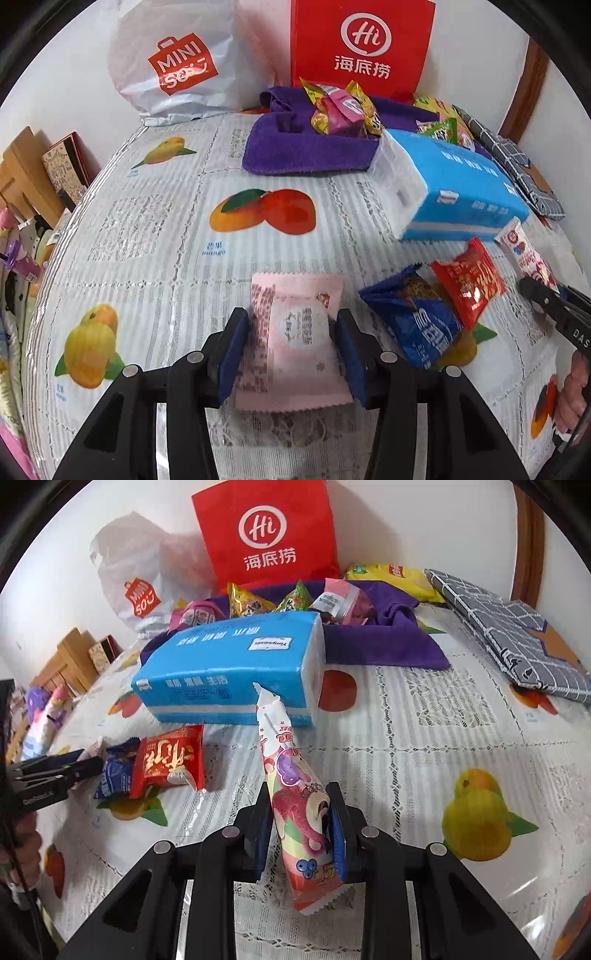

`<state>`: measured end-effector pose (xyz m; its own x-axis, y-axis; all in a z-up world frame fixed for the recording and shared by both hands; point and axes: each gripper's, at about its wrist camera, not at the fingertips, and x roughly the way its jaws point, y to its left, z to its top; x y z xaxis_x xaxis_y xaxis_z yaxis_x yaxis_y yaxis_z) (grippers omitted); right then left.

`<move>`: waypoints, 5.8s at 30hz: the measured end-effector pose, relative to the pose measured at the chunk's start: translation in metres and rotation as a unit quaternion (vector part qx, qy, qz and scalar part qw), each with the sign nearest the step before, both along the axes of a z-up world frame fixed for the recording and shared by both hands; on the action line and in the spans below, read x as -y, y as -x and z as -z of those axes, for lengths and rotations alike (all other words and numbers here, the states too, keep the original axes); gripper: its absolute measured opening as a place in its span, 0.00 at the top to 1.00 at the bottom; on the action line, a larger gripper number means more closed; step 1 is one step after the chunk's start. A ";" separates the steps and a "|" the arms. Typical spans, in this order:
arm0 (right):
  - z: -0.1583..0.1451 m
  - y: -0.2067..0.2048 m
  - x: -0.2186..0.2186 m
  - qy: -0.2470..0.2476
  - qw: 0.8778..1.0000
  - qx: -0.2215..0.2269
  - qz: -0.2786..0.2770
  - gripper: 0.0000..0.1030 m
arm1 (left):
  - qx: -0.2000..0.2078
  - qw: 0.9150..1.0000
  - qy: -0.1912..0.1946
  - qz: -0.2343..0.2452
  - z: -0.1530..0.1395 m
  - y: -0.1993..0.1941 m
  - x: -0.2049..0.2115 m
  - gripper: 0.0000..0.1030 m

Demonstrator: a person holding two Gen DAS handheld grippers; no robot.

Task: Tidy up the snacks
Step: 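Carry the long pink bag and pink packet to the purple towel, then open the right tool over the towel while the left tool releases the pink packet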

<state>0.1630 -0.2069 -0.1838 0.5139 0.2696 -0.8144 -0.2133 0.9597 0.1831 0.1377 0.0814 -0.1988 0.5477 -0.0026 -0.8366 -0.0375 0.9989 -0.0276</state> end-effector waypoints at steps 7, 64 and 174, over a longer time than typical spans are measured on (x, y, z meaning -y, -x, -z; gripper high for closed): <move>0.001 0.000 -0.001 -0.015 1.000 0.001 -0.007 0.64 | 0.035 0.999 -0.011 -0.002 0.004 0.004 0.002 0.53; -0.129 -0.101 -0.006 -0.020 0.997 0.071 -0.004 0.75 | 0.098 0.992 0.021 0.080 -0.145 -0.086 0.070 0.61; -0.075 -0.238 -0.035 0.061 0.996 0.055 -0.032 0.55 | 0.009 0.997 0.015 0.081 -0.081 -0.251 0.060 0.55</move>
